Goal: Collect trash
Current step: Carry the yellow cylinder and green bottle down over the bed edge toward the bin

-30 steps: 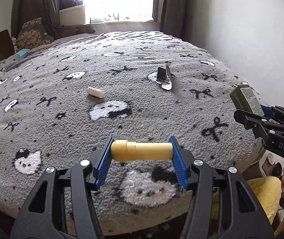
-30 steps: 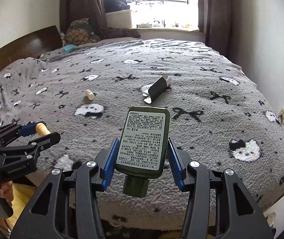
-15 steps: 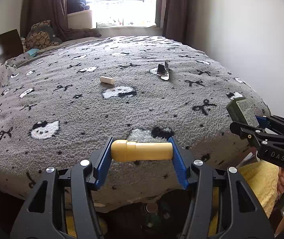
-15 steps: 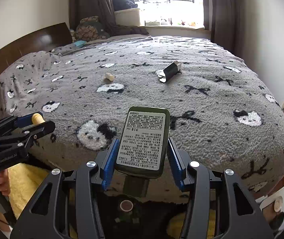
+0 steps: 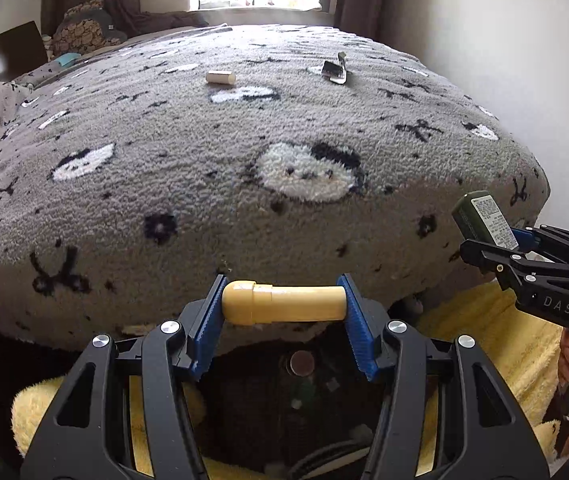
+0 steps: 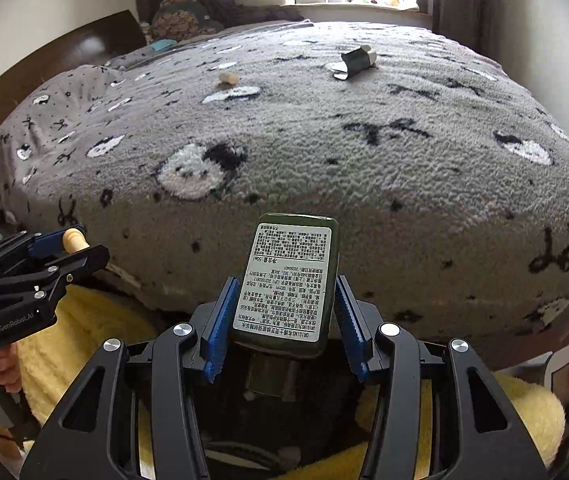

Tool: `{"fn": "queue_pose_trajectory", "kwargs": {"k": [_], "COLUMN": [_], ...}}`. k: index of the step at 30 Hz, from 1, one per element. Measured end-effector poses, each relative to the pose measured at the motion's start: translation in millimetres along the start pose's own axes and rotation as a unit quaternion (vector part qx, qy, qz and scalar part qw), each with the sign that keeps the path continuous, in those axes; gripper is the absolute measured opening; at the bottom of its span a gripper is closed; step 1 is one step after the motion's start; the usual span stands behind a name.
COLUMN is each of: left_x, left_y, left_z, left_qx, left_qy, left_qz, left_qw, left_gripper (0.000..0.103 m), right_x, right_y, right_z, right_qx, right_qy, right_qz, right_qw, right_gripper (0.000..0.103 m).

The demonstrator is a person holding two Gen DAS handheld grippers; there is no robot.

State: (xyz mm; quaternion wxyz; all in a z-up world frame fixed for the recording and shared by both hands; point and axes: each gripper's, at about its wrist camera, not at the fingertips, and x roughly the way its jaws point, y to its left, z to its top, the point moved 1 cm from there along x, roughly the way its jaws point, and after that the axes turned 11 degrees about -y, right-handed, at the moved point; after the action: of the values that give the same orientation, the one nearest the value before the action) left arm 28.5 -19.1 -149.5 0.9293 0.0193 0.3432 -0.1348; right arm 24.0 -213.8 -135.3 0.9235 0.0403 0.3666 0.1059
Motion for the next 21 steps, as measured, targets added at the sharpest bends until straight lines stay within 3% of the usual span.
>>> {"fn": "queue_pose_trajectory", "kwargs": {"k": [9, 21], "left_x": [30.5, 69.9], "left_y": [-0.6, -0.4], "left_z": [-50.8, -101.4], "left_qx": [0.004, -0.001], "left_qy": [0.073, 0.157], "left_qz": [-0.001, -0.006], "left_qw": [0.9973, 0.9876], "left_gripper": [0.053, 0.053], "right_x": [29.9, 70.6], "right_y": [7.0, 5.8], "right_z": [-35.0, -70.8], "right_qx": [-0.003, 0.013], "right_qy": [0.057, 0.132], "right_qz": [0.009, 0.017], "right_qw": [0.998, 0.991], "right_gripper": [0.049, 0.049]}}
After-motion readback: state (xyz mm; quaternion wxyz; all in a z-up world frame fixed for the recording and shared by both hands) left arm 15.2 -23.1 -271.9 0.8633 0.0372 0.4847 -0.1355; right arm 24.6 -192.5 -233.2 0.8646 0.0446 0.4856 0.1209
